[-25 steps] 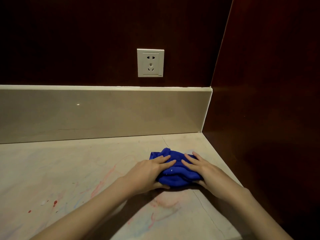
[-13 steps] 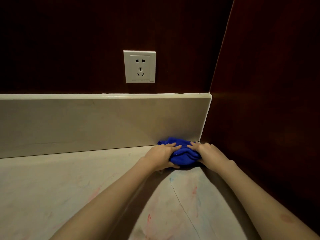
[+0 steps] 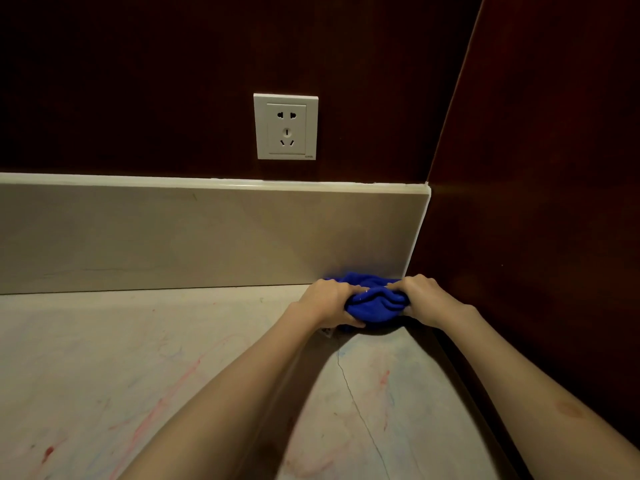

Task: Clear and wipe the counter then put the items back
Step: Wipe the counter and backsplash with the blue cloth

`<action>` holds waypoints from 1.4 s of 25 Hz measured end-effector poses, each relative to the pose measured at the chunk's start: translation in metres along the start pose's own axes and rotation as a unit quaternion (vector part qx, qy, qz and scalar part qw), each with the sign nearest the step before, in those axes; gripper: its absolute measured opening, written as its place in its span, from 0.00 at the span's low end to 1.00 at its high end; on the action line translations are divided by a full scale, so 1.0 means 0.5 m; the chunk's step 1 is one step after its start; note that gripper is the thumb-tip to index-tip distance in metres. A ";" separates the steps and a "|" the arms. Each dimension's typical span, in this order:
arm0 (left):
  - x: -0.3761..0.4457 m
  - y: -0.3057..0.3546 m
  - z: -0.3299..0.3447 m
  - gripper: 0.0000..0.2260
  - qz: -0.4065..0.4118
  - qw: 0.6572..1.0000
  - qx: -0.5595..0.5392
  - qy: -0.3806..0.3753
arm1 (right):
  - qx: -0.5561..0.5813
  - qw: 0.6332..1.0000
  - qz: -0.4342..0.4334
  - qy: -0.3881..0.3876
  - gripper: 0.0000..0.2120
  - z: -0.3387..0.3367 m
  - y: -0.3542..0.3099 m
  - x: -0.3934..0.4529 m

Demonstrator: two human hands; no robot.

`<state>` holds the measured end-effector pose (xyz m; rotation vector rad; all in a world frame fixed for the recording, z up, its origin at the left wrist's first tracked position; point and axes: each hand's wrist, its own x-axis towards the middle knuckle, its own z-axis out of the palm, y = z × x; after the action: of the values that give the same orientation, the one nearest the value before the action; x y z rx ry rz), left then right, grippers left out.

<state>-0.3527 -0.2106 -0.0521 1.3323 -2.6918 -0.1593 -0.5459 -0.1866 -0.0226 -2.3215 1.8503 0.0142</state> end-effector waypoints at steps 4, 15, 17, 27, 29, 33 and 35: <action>-0.044 0.033 0.005 0.30 0.024 1.000 -0.007 -0.003 | 0.001 1.000 0.019 -0.002 0.24 0.016 -0.011 -0.068; -0.276 0.171 -0.013 0.35 0.030 0.998 -0.013 -0.044 | 0.054 0.998 0.000 -0.039 0.37 0.059 -0.071 -0.331; -0.325 0.207 -0.007 0.33 0.009 0.998 -0.047 -0.037 | 0.114 0.993 -0.014 -0.030 0.35 0.077 -0.074 -0.385; -0.446 0.296 0.036 0.31 -0.004 0.998 -0.067 -0.001 | 0.168 0.978 -0.103 0.070 0.27 0.178 -0.058 -0.514; -0.432 0.284 0.041 0.32 -0.009 0.995 -0.101 -0.006 | 0.191 0.974 -0.092 0.075 0.27 0.178 -0.061 -0.493; -0.390 0.243 0.050 0.33 -0.003 0.991 -0.134 -0.013 | 0.223 0.969 -0.070 0.081 0.26 0.175 -0.058 -0.451; -0.362 0.217 0.051 0.33 -0.001 0.990 -0.138 -0.014 | 0.233 0.966 -0.060 0.093 0.25 0.173 -0.059 -0.427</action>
<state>-0.3330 0.0000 -0.0739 1.2555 -2.5725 -0.5319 -0.5577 0.0383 -0.0798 -2.1442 1.5654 -0.6059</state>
